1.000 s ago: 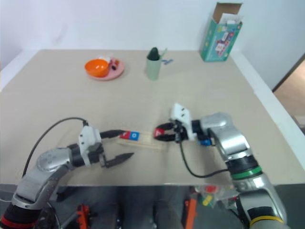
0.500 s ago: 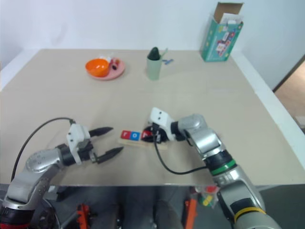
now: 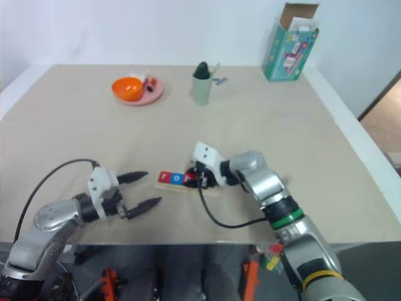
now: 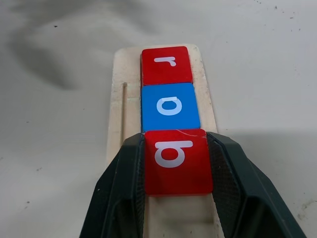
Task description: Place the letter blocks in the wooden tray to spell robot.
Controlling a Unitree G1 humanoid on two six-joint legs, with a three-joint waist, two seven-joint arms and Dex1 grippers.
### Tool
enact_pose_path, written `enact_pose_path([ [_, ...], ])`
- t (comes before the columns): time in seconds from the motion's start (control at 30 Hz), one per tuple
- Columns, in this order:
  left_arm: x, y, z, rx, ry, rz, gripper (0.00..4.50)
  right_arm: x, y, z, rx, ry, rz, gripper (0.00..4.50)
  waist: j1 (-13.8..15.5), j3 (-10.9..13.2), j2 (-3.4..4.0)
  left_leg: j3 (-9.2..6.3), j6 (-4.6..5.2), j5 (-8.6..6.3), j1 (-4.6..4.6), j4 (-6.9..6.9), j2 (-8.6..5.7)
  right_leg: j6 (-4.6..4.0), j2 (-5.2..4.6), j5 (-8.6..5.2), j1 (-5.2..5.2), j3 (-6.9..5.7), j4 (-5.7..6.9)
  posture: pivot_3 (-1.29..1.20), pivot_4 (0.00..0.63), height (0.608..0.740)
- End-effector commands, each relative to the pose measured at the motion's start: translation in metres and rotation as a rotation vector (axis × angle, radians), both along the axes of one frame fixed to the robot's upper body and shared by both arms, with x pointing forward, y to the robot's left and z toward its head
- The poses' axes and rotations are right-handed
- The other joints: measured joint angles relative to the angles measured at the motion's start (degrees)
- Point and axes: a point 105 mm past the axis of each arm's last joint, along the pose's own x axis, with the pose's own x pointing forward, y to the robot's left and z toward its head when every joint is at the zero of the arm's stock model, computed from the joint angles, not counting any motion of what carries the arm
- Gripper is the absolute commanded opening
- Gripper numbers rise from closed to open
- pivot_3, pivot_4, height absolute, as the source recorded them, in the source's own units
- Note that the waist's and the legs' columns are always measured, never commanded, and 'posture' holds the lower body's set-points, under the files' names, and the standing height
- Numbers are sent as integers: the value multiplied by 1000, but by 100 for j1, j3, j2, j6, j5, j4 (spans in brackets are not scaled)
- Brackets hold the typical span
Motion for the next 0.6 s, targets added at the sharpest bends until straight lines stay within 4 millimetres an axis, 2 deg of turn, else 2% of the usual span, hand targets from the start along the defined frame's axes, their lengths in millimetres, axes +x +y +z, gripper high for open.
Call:
enact_pose_path([
  [0.03, -3, -4, 9, -2, -51, -17, 4500, 4, 3, 9, 12, -33, 1, 1226, 0, 0, 0, 0, 0, 0, 0, 0, 0, 0, 0, 0, 0, 0, 0, 0, 150, 740],
  [0.47, -1, -3, 7, 14, -50, -24, 4500, 4, 6, 10, 40, 9, -14, 1226, -7, 0, 0, 0, 0, 0, 3, 0, 3, -5, 3, 3, 0, 0, 0, 0, 150, 740],
  [0.5, -1, -3, 7, 15, -50, -24, 4500, 4, 6, 10, 42, 8, -15, 2283, -6, 0, 0, 0, 0, 0, 3, 0, 4, -5, 4, 3, 0, 0, 0, 0, 150, 740],
  [0.6, 0, -3, 7, 17, -51, -25, 4500, 3, 5, 10, 48, 10, -19, 3306, -5, 0, 0, 1, 0, 0, 2, 0, 3, -5, 3, 3, 0, 1, 0, 0, 150, 740],
])
